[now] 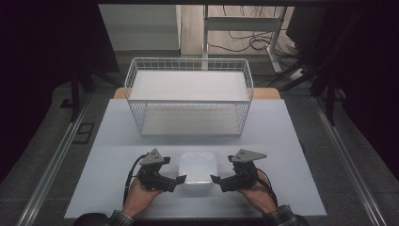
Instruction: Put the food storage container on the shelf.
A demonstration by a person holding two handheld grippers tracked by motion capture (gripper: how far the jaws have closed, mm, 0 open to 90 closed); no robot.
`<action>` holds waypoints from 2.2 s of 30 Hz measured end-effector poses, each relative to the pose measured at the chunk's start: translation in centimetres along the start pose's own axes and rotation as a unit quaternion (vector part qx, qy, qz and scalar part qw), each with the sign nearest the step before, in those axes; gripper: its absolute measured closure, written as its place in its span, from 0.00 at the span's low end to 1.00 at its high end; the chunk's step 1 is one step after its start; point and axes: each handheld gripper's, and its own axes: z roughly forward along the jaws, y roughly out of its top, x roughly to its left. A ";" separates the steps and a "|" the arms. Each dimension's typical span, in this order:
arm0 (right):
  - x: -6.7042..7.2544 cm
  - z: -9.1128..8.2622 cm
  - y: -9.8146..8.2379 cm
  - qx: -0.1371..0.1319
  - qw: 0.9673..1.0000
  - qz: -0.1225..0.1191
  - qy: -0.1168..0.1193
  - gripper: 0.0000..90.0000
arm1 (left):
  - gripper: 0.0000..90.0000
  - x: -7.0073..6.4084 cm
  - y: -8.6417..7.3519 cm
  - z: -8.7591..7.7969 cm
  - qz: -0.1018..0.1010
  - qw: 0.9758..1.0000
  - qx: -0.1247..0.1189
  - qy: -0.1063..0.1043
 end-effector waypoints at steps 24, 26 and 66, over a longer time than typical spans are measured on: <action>0.0 2.2 0.9 0.076 0.992 0.077 0.064 0.17 | 0.39 1.1 0.0 1.2 -0.072 0.994 0.020 -0.076; -0.2 1.7 0.8 0.079 0.990 0.096 0.068 0.27 | 0.47 1.3 -0.5 0.5 -0.089 0.992 0.014 -0.084; 0.0 -0.3 3.1 -0.013 0.996 0.091 -0.013 0.87 | 0.88 0.6 2.3 -1.9 -0.072 0.996 -0.039 0.023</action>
